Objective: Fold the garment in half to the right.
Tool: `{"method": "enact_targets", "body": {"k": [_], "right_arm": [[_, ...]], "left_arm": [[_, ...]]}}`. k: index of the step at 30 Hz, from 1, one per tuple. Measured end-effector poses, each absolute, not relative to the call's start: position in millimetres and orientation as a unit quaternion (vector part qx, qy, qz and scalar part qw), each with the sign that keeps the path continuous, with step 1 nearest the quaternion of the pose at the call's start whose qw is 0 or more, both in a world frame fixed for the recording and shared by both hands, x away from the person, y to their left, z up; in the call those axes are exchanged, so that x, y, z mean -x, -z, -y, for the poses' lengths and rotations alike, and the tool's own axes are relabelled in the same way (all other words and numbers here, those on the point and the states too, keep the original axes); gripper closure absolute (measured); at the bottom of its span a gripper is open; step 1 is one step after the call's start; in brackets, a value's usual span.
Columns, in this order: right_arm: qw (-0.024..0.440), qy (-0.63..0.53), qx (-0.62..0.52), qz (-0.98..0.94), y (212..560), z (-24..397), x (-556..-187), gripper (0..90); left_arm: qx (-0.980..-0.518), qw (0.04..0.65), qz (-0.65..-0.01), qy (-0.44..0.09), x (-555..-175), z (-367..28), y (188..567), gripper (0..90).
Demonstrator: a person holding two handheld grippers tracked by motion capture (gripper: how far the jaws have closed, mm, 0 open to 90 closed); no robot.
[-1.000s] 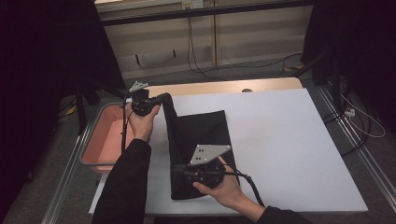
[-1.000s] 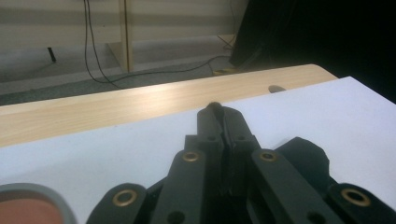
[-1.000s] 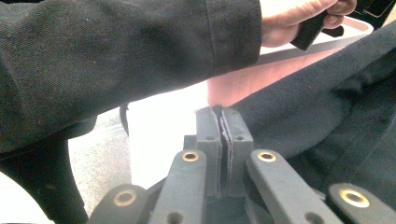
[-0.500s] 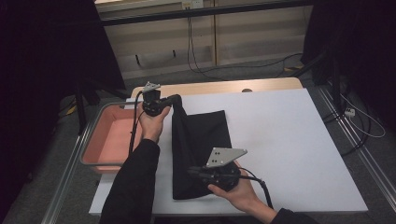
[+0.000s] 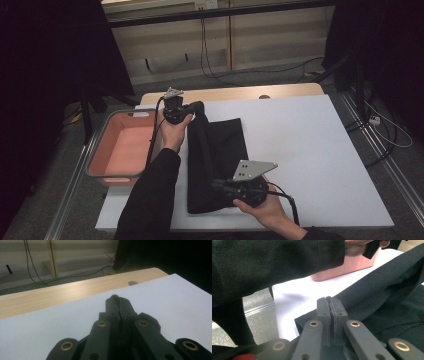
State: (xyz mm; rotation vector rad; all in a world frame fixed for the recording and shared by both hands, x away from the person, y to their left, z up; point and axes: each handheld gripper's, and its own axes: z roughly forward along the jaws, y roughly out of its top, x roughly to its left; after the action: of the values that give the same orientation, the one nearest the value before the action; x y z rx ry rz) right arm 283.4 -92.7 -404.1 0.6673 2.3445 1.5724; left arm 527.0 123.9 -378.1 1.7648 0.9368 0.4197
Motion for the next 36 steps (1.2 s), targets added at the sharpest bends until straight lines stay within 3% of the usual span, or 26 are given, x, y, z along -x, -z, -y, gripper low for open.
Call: {"method": "enact_targets", "body": {"k": [36], "right_arm": [[0.126,-0.511,-0.26,-0.809,419,128,-278,86.6]], "left_arm": [[-0.76,0.508,-0.38,-0.138,-534,-68,407,87.0]]}}
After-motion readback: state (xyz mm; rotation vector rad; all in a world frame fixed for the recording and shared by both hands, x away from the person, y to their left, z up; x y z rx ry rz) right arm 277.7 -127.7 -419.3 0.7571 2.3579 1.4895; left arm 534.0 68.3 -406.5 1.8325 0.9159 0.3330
